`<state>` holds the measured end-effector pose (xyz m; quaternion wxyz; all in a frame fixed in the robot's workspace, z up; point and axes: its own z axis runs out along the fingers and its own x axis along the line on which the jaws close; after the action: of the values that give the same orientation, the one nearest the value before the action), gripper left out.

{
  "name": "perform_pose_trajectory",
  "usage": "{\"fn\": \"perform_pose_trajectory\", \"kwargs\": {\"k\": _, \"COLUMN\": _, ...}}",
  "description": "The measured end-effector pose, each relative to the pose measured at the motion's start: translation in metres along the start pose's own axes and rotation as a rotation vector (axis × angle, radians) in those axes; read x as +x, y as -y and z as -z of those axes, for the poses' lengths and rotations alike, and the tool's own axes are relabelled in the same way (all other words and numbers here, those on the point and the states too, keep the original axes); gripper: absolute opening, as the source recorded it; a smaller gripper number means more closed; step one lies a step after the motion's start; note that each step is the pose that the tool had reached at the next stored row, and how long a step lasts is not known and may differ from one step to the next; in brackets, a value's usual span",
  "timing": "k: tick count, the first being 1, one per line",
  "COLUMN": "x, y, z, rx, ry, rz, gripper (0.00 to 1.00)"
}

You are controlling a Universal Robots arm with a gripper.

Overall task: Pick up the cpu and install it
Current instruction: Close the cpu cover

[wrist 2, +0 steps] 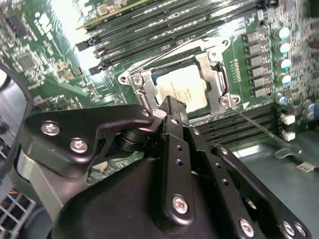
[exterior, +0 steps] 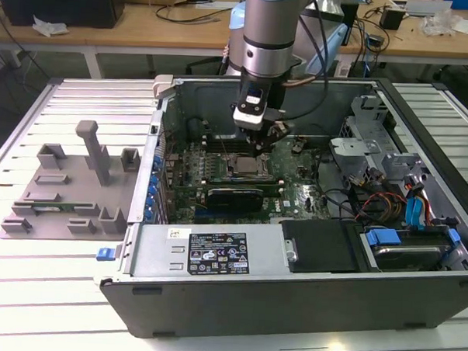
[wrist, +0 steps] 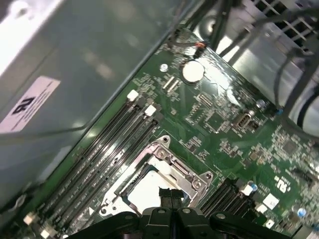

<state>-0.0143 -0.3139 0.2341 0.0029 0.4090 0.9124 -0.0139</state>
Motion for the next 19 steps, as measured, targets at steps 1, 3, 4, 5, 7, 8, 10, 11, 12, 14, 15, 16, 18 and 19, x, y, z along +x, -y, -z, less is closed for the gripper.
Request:
{"fn": "perform_pose_trajectory", "kwargs": {"k": 1, "x": 0.0000, "y": 0.0000, "z": 0.0000, "rx": -0.0003, "ry": 0.0006, "rz": 0.026, "gripper": 0.11}}
{"fn": "perform_pose_trajectory", "kwargs": {"k": 3, "x": 0.0000, "y": 0.0000, "z": 0.0000, "rx": -0.0012, "ry": 0.0016, "rz": 0.072, "gripper": 0.11}}
{"fn": "perform_pose_trajectory", "kwargs": {"k": 4, "x": 0.0000, "y": 0.0000, "z": 0.0000, "rx": -0.0015, "ry": 0.0021, "rz": 0.091, "gripper": 0.11}}
{"fn": "perform_pose_trajectory", "kwargs": {"k": 5, "x": 0.0000, "y": 0.0000, "z": 0.0000, "rx": -0.0020, "ry": 0.0028, "rz": 0.121, "gripper": 0.11}}
{"fn": "perform_pose_trajectory", "kwargs": {"k": 7, "x": 0.0000, "y": 0.0000, "z": 0.0000, "rx": -0.0026, "ry": 0.0037, "rz": 0.158, "gripper": 0.11}}
{"fn": "perform_pose_trajectory", "kwargs": {"k": 8, "x": 0.0000, "y": 0.0000, "z": 0.0000, "rx": -0.0030, "ry": 0.0043, "rz": 0.185, "gripper": 0.11}}
{"fn": "perform_pose_trajectory", "kwargs": {"k": 10, "x": 0.0000, "y": 0.0000, "z": 0.0000, "rx": -0.0040, "ry": 0.0056, "rz": 0.241, "gripper": 0.11}}
{"fn": "perform_pose_trajectory", "kwargs": {"k": 11, "x": 0.0000, "y": 0.0000, "z": 0.0000, "rx": -0.0043, "ry": 0.0060, "rz": 0.260, "gripper": 0.11}}
{"fn": "perform_pose_trajectory", "kwargs": {"k": 12, "x": 0.0000, "y": 0.0000, "z": 0.0000, "rx": -0.0046, "ry": 0.0065, "rz": 0.278, "gripper": 0.11}}
{"fn": "perform_pose_trajectory", "kwargs": {"k": 14, "x": 0.0000, "y": 0.0000, "z": 0.0000, "rx": -0.0054, "ry": 0.0077, "rz": 0.330, "gripper": 0.11}}
{"fn": "perform_pose_trajectory", "kwargs": {"k": 15, "x": 0.0000, "y": 0.0000, "z": 0.0000, "rx": -0.0057, "ry": 0.0081, "rz": 0.349, "gripper": 0.11}}
{"fn": "perform_pose_trajectory", "kwargs": {"k": 16, "x": 0.0000, "y": 0.0000, "z": 0.0000, "rx": -0.0060, "ry": 0.0085, "rz": 0.367, "gripper": 0.11}}
{"fn": "perform_pose_trajectory", "kwargs": {"k": 18, "x": 0.0000, "y": 0.0000, "z": -0.0002, "rx": -0.0069, "ry": 0.0099, "rz": 0.429, "gripper": 0.11}}
{"fn": "perform_pose_trajectory", "kwargs": {"k": 19, "x": 0.0000, "y": 0.0000, "z": -0.0003, "rx": -0.0074, "ry": 0.0106, "rz": 0.460, "gripper": 0.11}}
